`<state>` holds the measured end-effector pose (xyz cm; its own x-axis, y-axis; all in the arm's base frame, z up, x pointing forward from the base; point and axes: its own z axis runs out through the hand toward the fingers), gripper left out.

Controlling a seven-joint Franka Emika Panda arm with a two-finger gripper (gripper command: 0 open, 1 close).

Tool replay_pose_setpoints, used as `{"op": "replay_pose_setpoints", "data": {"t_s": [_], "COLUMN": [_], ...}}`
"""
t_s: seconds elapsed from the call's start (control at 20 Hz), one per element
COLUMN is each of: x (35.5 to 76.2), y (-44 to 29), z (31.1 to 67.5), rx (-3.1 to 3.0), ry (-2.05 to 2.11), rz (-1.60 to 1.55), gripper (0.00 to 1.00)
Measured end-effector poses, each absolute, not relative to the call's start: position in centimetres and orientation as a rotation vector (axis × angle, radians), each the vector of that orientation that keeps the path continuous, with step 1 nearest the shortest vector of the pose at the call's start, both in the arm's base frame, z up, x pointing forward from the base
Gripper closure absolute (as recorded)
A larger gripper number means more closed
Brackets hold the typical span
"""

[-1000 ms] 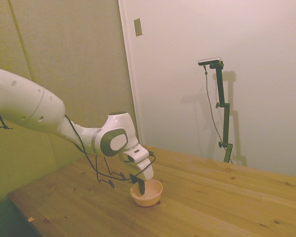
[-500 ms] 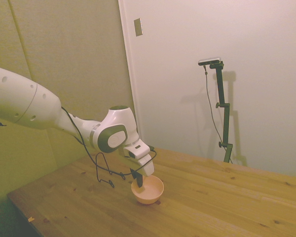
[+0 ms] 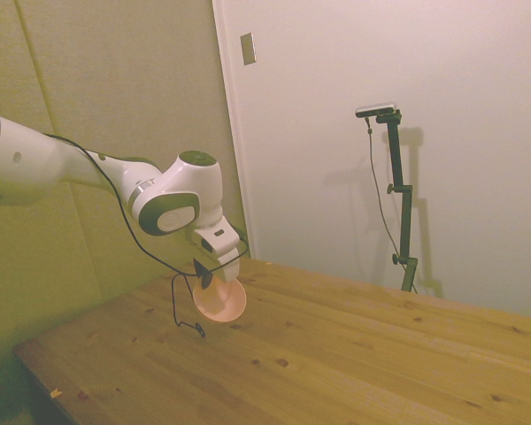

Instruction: Load the bowl

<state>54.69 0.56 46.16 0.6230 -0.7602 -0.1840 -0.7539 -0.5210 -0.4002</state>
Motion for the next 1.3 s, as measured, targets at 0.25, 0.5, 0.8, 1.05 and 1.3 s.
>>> {"op": "replay_pose_setpoints", "data": {"t_s": [0.25,0.5,0.8,1.05,1.3], "x": [55.0,55.2,55.7,56.0,56.0], "y": [2.1,4.4,4.0,4.2,4.6], "z": [46.8,46.9,45.2,43.7,42.5], "rx": [-2.263,-2.204,-2.14,-2.081,-2.057], "ry": [1.118,1.044,0.979,0.902,0.873], "rz": [0.069,0.107,0.12,0.147,0.162], "gripper": [1.0,1.0,1.0,1.0,1.0]}}
